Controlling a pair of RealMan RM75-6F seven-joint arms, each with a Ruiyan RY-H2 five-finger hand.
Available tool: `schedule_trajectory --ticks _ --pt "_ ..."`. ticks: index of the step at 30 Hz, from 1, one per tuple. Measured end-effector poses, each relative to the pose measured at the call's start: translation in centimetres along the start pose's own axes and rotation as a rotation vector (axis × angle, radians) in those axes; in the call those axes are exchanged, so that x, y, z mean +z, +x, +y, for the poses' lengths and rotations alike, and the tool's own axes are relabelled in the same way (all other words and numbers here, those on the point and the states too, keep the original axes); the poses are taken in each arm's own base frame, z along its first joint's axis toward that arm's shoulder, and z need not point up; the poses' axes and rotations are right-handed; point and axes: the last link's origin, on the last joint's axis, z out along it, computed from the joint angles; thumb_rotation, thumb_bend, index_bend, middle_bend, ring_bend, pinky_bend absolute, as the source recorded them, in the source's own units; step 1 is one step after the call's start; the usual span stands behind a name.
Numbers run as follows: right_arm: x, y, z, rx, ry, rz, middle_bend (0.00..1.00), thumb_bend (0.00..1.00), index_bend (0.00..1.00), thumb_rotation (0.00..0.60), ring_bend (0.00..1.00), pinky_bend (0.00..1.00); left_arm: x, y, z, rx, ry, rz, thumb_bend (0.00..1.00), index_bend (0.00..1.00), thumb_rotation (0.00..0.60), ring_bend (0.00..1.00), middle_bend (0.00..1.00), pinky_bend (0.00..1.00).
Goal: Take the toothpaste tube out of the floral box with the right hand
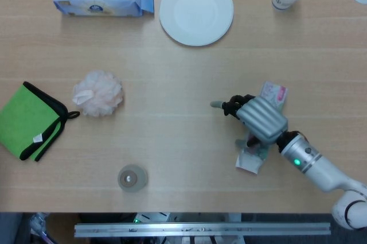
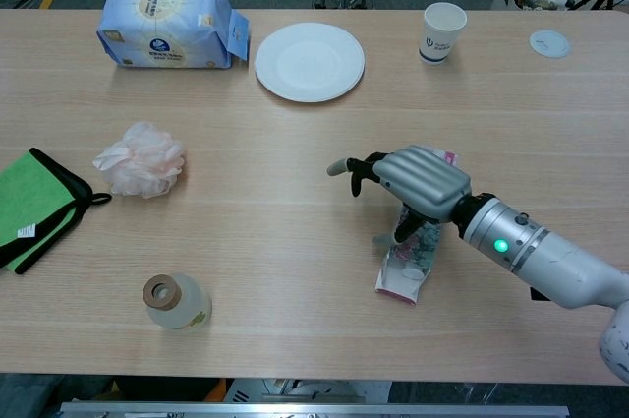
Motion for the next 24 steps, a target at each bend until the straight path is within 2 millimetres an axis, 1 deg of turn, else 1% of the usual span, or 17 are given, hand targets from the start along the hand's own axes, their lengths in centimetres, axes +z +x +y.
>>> schedule_trajectory --ticks 14,24 --pt "-2.4 0.7 1.4 -0.043 -0.026 -0.028 0.42 0.05 0.19 0.6 0.29 0.43 0.1 -0.1 0.1 -0.001 0.003 0.0 0.01 0.42 0.6 0.34 0.38 0.57" --pt "-3.5 1.2 2.0 -0.074 -0.02 -0.04 0.42 0.05 0.19 0.6 0.29 0.43 0.1 0.1 0.2 -0.001 0.003 0.002 0.01 0.42 0.6 0.34 0.38 0.57"
